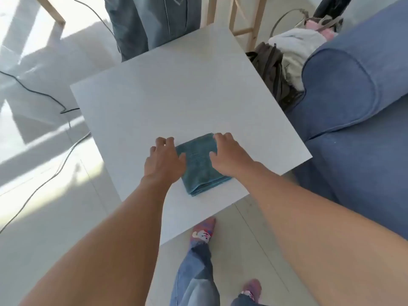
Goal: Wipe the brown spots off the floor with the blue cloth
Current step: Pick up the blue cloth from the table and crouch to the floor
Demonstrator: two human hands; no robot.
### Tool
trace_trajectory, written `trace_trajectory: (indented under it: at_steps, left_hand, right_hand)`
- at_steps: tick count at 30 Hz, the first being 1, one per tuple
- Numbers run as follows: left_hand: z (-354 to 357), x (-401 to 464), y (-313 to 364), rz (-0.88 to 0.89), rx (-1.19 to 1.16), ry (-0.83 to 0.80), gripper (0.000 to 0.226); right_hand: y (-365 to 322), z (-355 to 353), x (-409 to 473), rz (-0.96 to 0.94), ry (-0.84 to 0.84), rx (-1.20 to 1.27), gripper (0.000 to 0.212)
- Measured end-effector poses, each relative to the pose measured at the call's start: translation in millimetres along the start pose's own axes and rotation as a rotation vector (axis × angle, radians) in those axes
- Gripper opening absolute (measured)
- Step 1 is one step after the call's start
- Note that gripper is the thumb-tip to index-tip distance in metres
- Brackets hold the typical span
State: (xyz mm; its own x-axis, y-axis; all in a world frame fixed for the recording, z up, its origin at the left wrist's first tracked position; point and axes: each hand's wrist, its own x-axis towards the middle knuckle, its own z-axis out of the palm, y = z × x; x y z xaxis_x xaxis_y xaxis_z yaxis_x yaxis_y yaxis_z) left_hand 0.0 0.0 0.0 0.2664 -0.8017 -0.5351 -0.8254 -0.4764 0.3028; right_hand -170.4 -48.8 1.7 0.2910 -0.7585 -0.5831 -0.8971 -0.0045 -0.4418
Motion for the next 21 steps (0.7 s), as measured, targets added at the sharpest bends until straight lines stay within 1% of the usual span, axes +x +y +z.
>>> trace_trajectory:
  at_steps: [2, 4, 6, 8, 9, 12, 14, 16, 18, 21]
  left_hand:
    - [14, 12, -1, -0.003, -0.012, 0.066, 0.049]
    - [24, 21, 0, 0.004, -0.025, 0.117, 0.04]
    - [30, 21, -1, -0.016, -0.019, 0.117, 0.029]
    - [34, 20, -4, -0.017, -0.004, 0.103, 0.024]
    - [36, 20, -4, -0.009, 0.003, 0.096, 0.023]
    - [36, 19, -2, 0.033, -0.037, 0.091, 0.017]
    - [31, 19, 4, 0.062, -0.122, 0.064, 0.011]
    - [24, 17, 13, 0.093, -0.232, 0.016, 0.009]
    - [17, 15, 22, 0.127, -0.348, -0.024, 0.008]
    - [9, 11, 40, 0.209, -0.407, -0.074, 0.013]
  right_hand:
    - [7, 10, 17, -0.004, 0.075, -0.016, 0.045]
    - [12, 17, 30, -0.001, 0.132, -0.023, 0.043]
    - [12, 25, 36, 0.023, 0.127, -0.004, 0.046]
    - [11, 30, 37, 0.033, 0.114, 0.015, 0.048]
    - [10, 32, 37, 0.032, 0.126, 0.031, 0.043]
    - [7, 35, 31, -0.006, 0.209, 0.088, 0.02]
    - [9, 34, 26, -0.035, 0.219, 0.101, 0.015]
    - [16, 28, 19, -0.024, 0.226, 0.188, 0.012]
    - [23, 19, 11, 0.044, 0.262, 0.362, 0.007]
    - [36, 7, -4, 0.151, 0.344, 0.544, 0.004]
